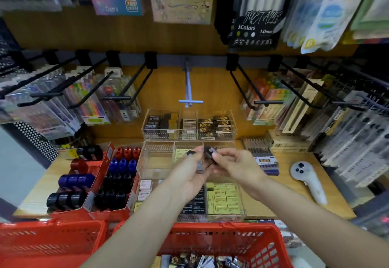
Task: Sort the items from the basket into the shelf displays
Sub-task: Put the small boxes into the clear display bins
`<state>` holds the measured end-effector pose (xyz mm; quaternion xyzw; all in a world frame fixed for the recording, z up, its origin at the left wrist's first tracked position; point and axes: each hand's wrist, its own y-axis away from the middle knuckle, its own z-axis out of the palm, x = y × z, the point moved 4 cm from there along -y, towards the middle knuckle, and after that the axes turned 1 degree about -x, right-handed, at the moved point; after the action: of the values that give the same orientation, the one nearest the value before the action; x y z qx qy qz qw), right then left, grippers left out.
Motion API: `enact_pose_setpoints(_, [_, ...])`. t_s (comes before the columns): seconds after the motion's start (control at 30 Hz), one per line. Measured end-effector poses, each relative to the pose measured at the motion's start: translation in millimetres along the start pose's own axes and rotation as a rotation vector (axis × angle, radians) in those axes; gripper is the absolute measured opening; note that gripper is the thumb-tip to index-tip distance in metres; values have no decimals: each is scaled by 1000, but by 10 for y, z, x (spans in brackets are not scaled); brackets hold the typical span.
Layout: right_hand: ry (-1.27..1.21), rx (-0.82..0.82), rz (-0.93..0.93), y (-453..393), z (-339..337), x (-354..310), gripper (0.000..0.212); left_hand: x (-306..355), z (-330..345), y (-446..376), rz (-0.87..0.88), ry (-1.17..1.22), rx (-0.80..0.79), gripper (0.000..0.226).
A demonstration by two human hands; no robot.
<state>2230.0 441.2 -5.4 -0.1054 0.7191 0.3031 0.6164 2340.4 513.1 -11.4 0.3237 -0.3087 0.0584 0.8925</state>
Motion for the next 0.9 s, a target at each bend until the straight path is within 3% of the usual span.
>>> enact_pose_setpoints(0.1, [563, 198, -90, -163, -345, -129, 20, 135, -78, 15, -11, 60, 89, 22])
enact_pose_setpoints(0.17, [759, 274, -127, -287, -484, -184, 18, 228, -119, 4, 5, 44, 108, 28])
enact_pose_setpoints(0.43, [1078, 217, -126, -759, -434, -97, 13, 225, -200, -167, 7, -65, 55, 27])
enact_pose_setpoints(0.63, [1470, 301, -301, -814, -357, 31, 34, 99, -275, -270, -48, -54, 23, 24])
enact_pose_setpoints(0.77, [1453, 310, -333, -766, -373, 158, 42, 74, -291, -275, -63, -50, 16, 27])
enact_pose_setpoints(0.9, [1449, 342, -312, -828, -350, 114, 34, 131, -286, -284, -40, -12, 23, 27])
